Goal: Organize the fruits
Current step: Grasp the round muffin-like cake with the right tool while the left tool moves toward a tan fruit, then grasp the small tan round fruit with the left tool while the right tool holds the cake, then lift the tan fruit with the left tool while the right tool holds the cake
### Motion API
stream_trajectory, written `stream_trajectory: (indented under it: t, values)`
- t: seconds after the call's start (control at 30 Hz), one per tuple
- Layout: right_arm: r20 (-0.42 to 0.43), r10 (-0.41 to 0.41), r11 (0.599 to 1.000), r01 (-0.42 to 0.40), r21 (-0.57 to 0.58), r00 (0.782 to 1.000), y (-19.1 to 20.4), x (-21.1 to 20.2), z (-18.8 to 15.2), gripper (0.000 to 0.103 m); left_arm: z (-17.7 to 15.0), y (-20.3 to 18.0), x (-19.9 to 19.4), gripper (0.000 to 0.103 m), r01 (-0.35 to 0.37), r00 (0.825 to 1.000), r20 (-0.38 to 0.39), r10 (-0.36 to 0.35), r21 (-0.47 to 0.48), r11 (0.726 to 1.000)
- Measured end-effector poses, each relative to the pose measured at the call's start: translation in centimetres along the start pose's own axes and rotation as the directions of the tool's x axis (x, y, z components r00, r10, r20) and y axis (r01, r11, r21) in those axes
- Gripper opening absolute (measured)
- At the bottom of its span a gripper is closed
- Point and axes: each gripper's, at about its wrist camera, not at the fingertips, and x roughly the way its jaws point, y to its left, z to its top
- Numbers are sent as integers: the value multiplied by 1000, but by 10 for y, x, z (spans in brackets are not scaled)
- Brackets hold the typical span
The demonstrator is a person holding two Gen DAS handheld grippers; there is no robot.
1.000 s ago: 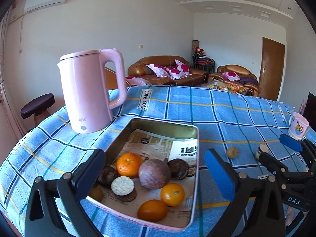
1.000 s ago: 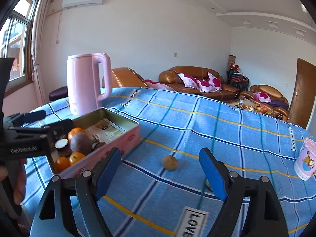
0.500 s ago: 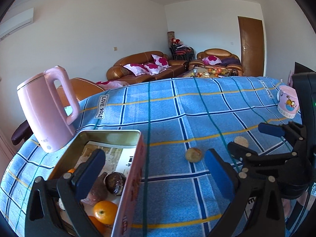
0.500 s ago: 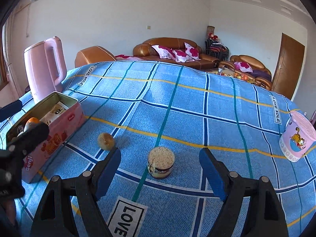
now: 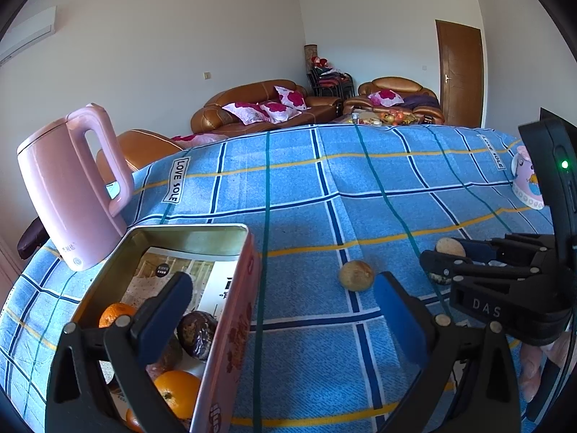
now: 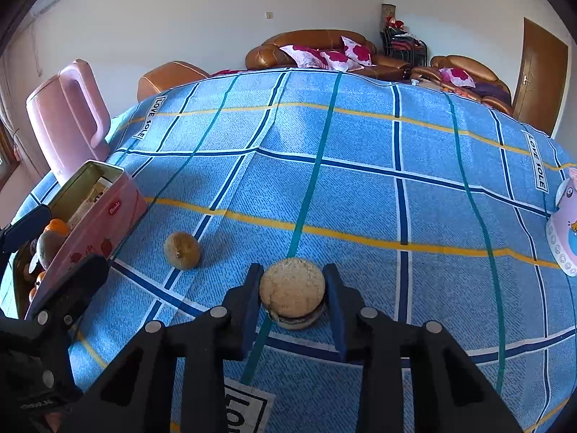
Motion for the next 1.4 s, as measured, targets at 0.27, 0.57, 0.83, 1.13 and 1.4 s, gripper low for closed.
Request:
stream_trajectory:
  t: [0.27,0.57,0.83,1.13,1.4]
  values:
    - [73,-46,997,42,61,996,-10,-16,-1,35,5,-12,15,92,43,998,-44,-42,13,999]
    - [115,-79,991,66,113,990,-19,-25,0,35,7,-32,39,76,102,987,-128,-97,32,994]
    - [109,-67,993,55,108,992,-19,-23,1,36,8,-42,68,39,169,957,-243,-160,16,985]
    - [140,-36,996,24,86,989,-15,-28,0,36,9,-40,58,32,168,967,-196,-164,3,986]
    - [174,-24,998,14,59,984,-9,-35,-1,36,12,-33,51,32,168,974,-148,-169,-17,986]
